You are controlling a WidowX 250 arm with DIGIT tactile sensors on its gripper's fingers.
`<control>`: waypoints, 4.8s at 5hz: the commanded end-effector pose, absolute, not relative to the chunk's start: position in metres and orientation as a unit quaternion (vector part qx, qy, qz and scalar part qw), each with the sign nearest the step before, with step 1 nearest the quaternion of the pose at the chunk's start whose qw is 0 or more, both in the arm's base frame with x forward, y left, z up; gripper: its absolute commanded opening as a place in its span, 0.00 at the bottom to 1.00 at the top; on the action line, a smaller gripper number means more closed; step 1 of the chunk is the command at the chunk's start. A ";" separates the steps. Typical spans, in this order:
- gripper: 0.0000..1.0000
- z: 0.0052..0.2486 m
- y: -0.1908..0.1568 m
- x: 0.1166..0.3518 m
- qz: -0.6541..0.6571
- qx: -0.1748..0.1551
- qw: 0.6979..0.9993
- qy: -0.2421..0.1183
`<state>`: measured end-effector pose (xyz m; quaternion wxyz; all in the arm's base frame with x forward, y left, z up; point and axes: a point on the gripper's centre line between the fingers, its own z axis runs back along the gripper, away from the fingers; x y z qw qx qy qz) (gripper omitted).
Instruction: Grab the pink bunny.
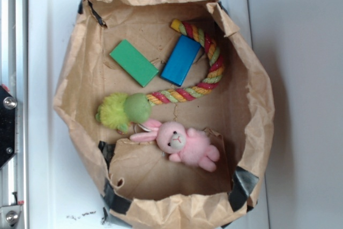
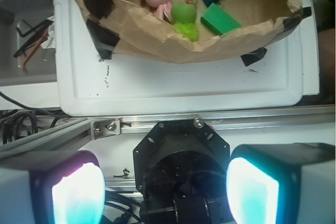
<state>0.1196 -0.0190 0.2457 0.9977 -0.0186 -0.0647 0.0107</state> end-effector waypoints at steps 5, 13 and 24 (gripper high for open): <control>1.00 0.202 0.014 0.270 -0.076 0.009 0.992 -0.101; 1.00 0.117 -0.030 0.317 -0.293 -0.040 0.949 -0.106; 1.00 0.082 -0.039 0.315 -0.326 -0.049 0.942 -0.068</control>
